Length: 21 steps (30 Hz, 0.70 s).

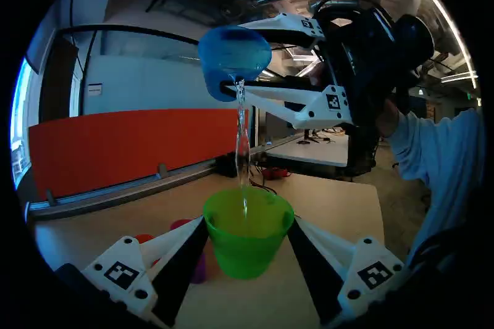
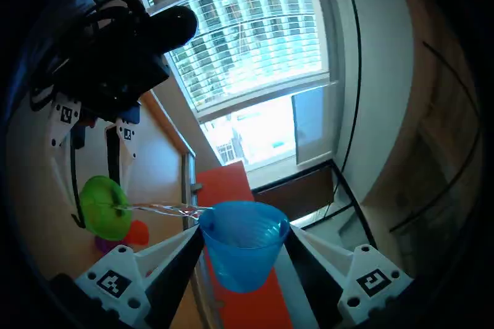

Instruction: Pour water

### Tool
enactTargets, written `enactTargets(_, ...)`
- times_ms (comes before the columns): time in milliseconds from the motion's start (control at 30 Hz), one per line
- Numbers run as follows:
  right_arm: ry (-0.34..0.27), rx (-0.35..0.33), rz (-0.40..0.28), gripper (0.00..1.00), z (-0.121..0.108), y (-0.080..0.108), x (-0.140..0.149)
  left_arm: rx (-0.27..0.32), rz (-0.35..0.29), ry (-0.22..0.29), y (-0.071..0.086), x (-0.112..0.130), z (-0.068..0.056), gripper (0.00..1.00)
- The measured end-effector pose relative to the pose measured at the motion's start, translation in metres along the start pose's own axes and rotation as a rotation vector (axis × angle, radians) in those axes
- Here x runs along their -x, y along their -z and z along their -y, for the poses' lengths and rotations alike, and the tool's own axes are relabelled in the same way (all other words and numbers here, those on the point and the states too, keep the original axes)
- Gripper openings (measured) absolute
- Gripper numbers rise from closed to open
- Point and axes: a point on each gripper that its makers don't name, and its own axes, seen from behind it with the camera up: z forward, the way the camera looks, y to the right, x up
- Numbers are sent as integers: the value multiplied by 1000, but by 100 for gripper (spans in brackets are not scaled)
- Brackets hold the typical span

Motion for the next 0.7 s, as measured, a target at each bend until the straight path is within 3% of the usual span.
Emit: enactTargets(700,102,35,-4,91,-19,3,0,9,0,5,-4,0,-1,87)
